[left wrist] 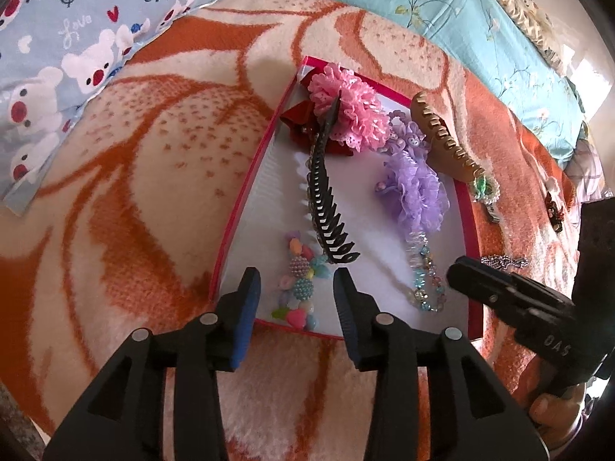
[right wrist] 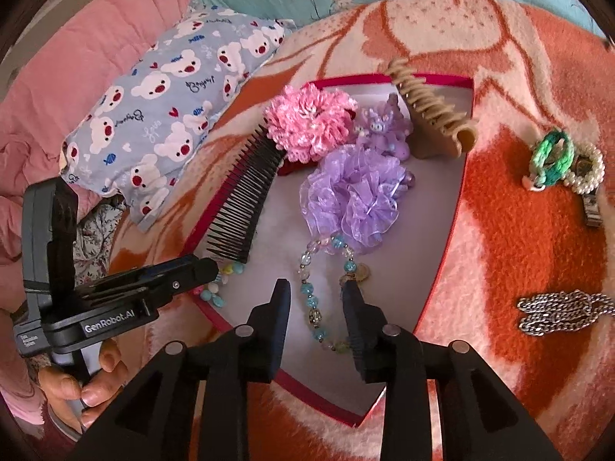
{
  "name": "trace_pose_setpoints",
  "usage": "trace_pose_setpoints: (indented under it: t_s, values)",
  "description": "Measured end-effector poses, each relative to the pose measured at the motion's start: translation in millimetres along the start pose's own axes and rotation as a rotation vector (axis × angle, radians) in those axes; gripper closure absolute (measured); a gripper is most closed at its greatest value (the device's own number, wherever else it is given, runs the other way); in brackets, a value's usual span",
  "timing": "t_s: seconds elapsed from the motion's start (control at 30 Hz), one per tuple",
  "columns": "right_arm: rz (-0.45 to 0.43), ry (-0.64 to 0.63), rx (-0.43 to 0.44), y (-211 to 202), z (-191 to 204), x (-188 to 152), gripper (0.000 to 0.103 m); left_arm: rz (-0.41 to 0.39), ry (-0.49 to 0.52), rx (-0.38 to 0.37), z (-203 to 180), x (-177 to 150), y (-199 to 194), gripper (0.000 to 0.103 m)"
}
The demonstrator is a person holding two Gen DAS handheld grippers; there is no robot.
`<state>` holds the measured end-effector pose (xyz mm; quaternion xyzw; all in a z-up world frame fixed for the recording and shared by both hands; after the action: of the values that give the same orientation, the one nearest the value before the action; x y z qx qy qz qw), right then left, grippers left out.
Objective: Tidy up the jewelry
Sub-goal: 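Move both tools back toward the green braided and pearl bracelets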
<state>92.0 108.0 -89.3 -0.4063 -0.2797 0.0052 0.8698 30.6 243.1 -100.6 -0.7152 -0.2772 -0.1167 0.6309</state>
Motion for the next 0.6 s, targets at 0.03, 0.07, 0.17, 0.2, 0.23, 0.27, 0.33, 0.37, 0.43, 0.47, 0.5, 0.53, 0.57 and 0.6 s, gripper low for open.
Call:
trace_pose_setpoints:
  t_s: [0.03, 0.07, 0.17, 0.2, 0.23, 0.27, 0.33, 0.37, 0.43, 0.47, 0.5, 0.53, 0.57, 0.6]
  values:
    - [-0.009, 0.001, 0.002, -4.0, -0.4, 1.0, 0.071, -0.001, -0.002, 0.000, 0.2, -0.5, -1.2, 0.066]
    - [-0.019, 0.001, 0.002, -9.3, -1.7, 2.0, 0.069, -0.003, -0.006, 0.000, 0.4, -0.9, -2.9, 0.066]
    - [-0.043, 0.014, -0.001, -23.0, -8.9, 3.4, 0.068, -0.014, -0.012, -0.006, -1.8, -0.3, -9.6, 0.066]
    - [-0.049, 0.020, -0.003, -26.7, -11.9, 3.9, 0.068, -0.019, -0.012, -0.009, -3.7, 0.6, -11.9, 0.066]
    - [-0.056, 0.027, -0.005, -31.0, -15.6, 4.5, 0.068, -0.023, -0.010, -0.013, -6.2, 2.0, -14.0, 0.066]
    - [-0.063, 0.034, -0.009, -35.4, -19.6, 5.0, 0.068, -0.027, -0.007, -0.018, -9.2, 3.4, -16.0, 0.066]
    - [-0.080, 0.051, -0.019, -45.2, -30.1, 5.9, 0.068, -0.037, 0.006, -0.029, -18.0, 7.9, -19.6, 0.066]
    - [-0.089, 0.060, -0.026, -50.2, -36.3, 6.2, 0.068, -0.042, 0.015, -0.034, -22.9, 9.9, -21.6, 0.066]
    - [-0.103, 0.077, -0.041, -58.8, -48.5, 6.6, 0.068, -0.052, 0.036, -0.049, -34.8, 15.1, -25.2, 0.066]
    - [-0.112, 0.087, -0.050, -63.1, -55.1, 7.0, 0.068, -0.055, 0.046, -0.055, -40.8, 17.0, -26.6, 0.066]
    - [-0.119, 0.101, -0.061, -67.6, -63.2, 7.4, 0.068, -0.059, 0.058, -0.062, -48.2, 19.1, -28.0, 0.066]
    - [-0.127, 0.118, -0.070, -72.4, -72.5, 7.9, 0.068, -0.061, 0.069, -0.069, -54.0, 20.8, -28.6, 0.066]
    - [-0.134, 0.131, -0.077, -76.5, -80.5, 9.0, 0.068, -0.063, 0.081, -0.076, -60.5, 21.7, -29.3, 0.066]
    - [-0.141, 0.142, -0.085, -80.1, -87.3, 9.5, 0.068, -0.065, 0.092, -0.084, -68.0, 23.3, -29.4, 0.066]
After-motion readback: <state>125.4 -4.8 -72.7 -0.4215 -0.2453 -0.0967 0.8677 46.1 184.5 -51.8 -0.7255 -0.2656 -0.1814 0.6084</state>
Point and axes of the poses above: each gripper's, at about its wrist camera, not at the fingertips, and y roughly the way its jaws point, z to its left, x to its top, the point moved 9 cm from there along y, roughly the way its jaws point, and after that the axes turned 7 degrees about y, right-handed, at the moved point
